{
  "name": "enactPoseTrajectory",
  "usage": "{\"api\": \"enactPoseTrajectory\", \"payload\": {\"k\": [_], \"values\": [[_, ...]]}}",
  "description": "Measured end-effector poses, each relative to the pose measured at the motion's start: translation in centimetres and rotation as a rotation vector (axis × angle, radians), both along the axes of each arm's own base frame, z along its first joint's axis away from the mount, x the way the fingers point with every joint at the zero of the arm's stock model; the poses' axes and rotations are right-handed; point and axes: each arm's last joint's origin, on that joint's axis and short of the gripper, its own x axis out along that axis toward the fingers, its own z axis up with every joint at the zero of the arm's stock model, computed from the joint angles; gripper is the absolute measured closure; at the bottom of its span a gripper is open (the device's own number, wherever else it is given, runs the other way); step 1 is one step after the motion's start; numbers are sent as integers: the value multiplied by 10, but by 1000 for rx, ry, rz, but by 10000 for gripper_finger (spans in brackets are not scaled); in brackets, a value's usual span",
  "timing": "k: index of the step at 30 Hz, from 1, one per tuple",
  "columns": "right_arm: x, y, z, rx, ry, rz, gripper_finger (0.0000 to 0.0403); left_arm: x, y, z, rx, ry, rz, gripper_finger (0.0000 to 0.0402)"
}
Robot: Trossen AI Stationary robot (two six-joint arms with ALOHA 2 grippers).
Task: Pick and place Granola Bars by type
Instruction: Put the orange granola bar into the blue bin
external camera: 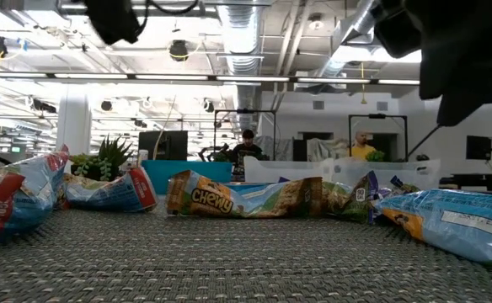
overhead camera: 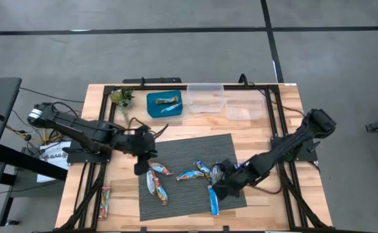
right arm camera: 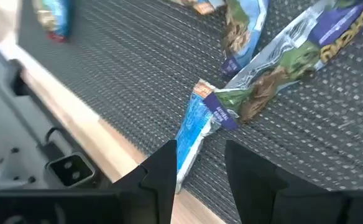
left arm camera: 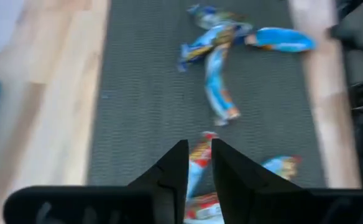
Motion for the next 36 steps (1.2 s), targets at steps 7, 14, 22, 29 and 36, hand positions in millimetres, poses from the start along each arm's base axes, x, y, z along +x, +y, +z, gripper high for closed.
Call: {"api": "enactPoseTrajectory", "payload": {"k": [7, 14, 22, 29, 36], "values": [[32, 21, -2, -45, 139, -75, 278, -31, 6, -13, -157, -193, -52, 358], [52, 36, -16, -49, 279, -102, 278, -50, 1, -28, -316, -285, -179, 358], [56, 48, -28, -12, 329, -115, 278, -55, -13, -37, -365, -287, -268, 358], [60, 49, -33, 15, 311, -96, 278, -57, -16, -37, -355, -283, -270, 358], [70, 53, -56, 60, 328, -73, 280, -57, -18, -37, -358, -282, -266, 358]]}}
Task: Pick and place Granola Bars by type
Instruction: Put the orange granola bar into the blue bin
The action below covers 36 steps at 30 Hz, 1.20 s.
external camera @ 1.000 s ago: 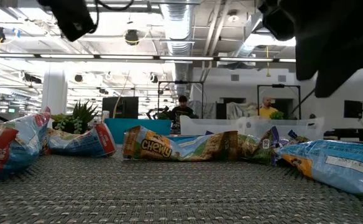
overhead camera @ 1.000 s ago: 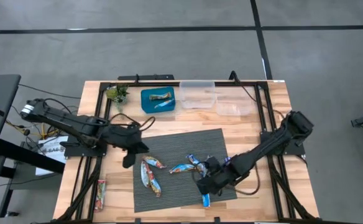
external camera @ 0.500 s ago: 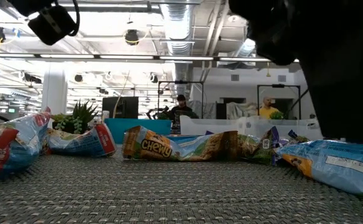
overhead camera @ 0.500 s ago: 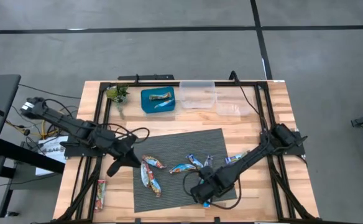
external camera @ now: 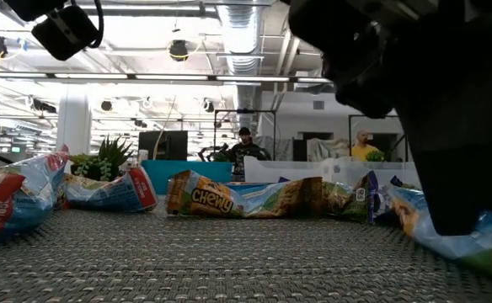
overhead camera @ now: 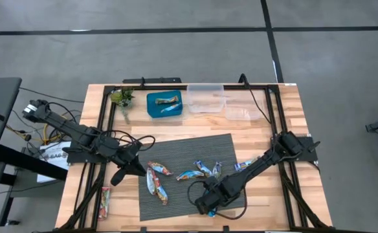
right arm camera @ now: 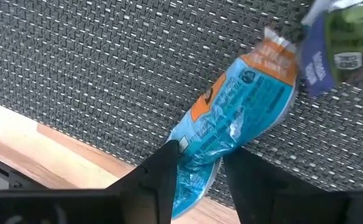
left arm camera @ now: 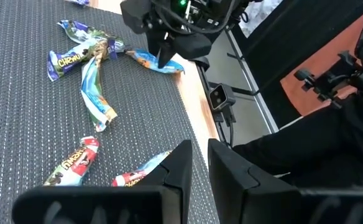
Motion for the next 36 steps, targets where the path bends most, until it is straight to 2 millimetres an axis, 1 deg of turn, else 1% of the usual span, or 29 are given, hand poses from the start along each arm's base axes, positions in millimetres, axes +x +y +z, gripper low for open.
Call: {"api": "enactPoseTrajectory", "payload": {"k": [2, 4, 9, 10, 11, 14, 18, 20, 24, 27, 31, 36], "values": [[0, 0, 0, 3, 1, 0, 287, 0, 0, 0, -4, 3, 3, 358], [1, 0, 0, -9, -8, -2, 305, 0, 0, 0, -5, 4, 11, 358], [0, -1, 6, -28, -39, -5, 379, 0, 1, 0, -2, 3, 21, 358], [0, -1, 7, -30, -46, -4, 389, 0, 1, 0, -1, 2, 25, 358], [2, -1, 9, -32, -57, 5, 393, 0, 1, 0, 3, 0, 33, 358], [10, 0, 19, -22, -100, 22, 390, 1, 2, 0, 2, -1, 74, 358], [28, -1, 44, -48, -225, 79, 399, 3, 4, 2, -34, -9, 190, 358], [38, -5, 58, -77, -293, 104, 398, 4, 5, 4, -50, -23, 254, 358], [60, -25, 83, -146, -403, 155, 401, 6, 8, 6, -83, -46, 365, 354], [75, -44, 101, -188, -474, 198, 400, 8, 13, 6, -115, -38, 420, 334], [92, -71, 121, -243, -545, 246, 402, 11, 19, 7, -194, -24, 490, 279], [107, -105, 143, -308, -613, 274, 402, 14, 27, 9, -277, -25, 566, 205]]}}
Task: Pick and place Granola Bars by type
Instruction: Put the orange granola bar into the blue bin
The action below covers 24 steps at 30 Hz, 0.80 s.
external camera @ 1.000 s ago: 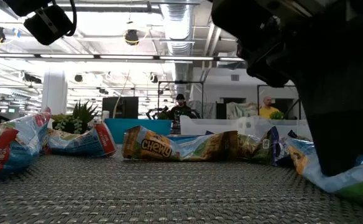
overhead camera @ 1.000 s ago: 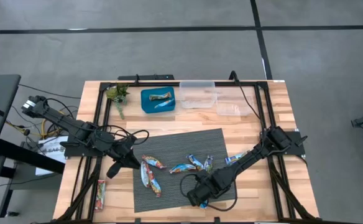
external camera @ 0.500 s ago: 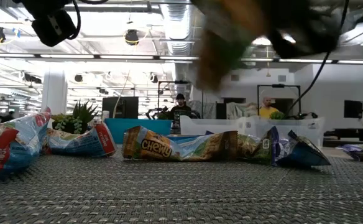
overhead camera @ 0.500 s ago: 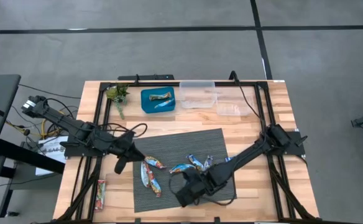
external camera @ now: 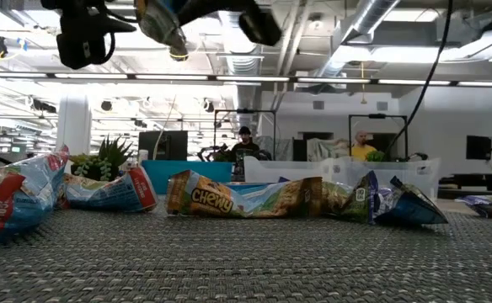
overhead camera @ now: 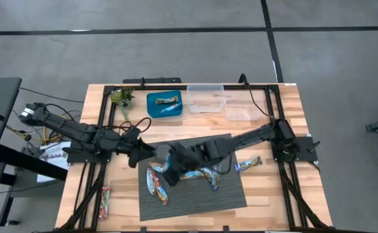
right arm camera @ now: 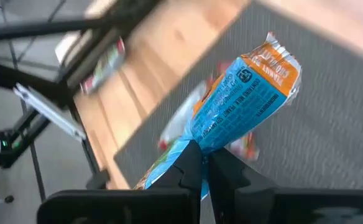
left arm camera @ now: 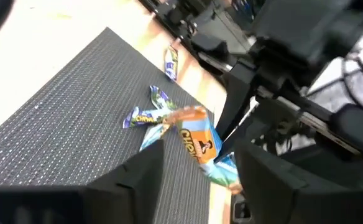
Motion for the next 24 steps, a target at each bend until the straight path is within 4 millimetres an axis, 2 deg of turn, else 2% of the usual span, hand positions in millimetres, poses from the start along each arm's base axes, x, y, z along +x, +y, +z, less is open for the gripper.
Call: {"api": "enactPoseTrajectory", "payload": {"k": [3, 7, 17, 20, 24], "values": [[6, -17, 13, -27, -46, 6, 402, 2, 4, 3, -29, -29, 34, 178], [12, -34, 29, -47, -95, 35, 402, 5, 9, 8, -45, -77, 62, 165], [20, -53, 47, -86, -207, 67, 403, 8, 20, 12, -38, -120, 120, 164], [19, -54, 47, -87, -205, 67, 403, 9, 23, 12, -33, -121, 132, 174], [19, -54, 47, -90, -204, 65, 400, 9, 24, 12, -15, -123, 135, 222]]}}
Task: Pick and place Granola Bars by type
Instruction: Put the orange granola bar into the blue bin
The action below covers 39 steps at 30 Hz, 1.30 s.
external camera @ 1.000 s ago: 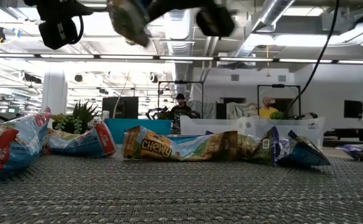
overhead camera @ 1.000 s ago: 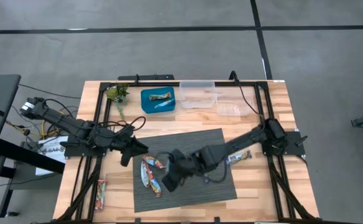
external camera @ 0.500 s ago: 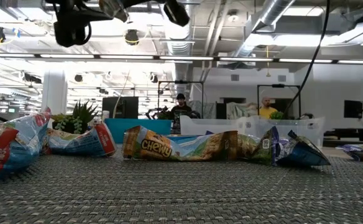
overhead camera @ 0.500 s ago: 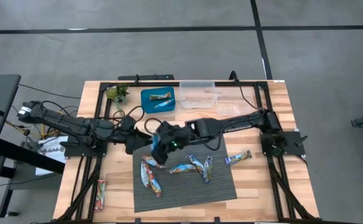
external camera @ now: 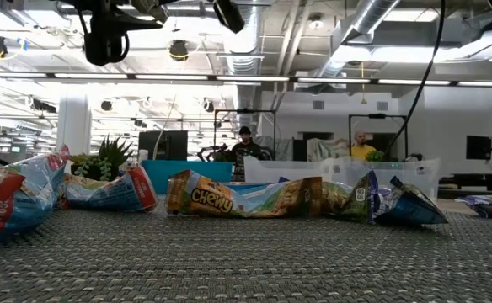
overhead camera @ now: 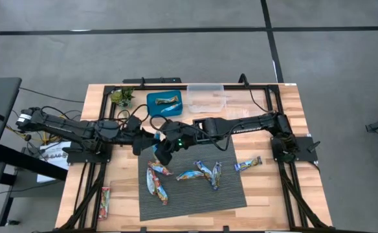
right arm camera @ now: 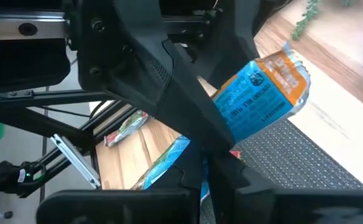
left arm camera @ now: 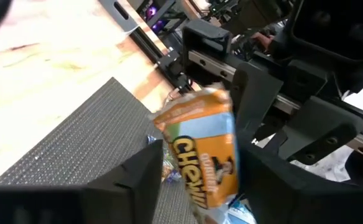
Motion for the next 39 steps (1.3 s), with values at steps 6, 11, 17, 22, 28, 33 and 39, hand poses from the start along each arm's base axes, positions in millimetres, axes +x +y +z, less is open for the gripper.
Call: {"api": "enactPoseTrajectory", "payload": {"k": [6, 11, 17, 22, 28, 33, 39], "values": [[1, -8, -1, -22, 7, -4, 390, 0, 2, 0, 44, 1, 37, 320], [-1, -19, -5, -64, 58, 4, 365, 0, 5, -1, 93, 15, 85, 358], [-24, -35, -19, -124, 357, 33, 303, -1, 25, -8, 130, 94, 264, 360], [-47, -57, -16, -239, 552, 36, 263, 3, 56, -16, 163, 174, 440, 363], [-71, -76, 9, -432, 589, -13, 242, 16, 98, -23, 227, 247, 598, 364], [-91, -91, 32, -519, 584, -34, 244, 30, 129, -26, 306, 315, 669, 356], [-104, -105, 47, -536, 565, -45, 254, 49, 155, -34, 361, 411, 625, 333]]}}
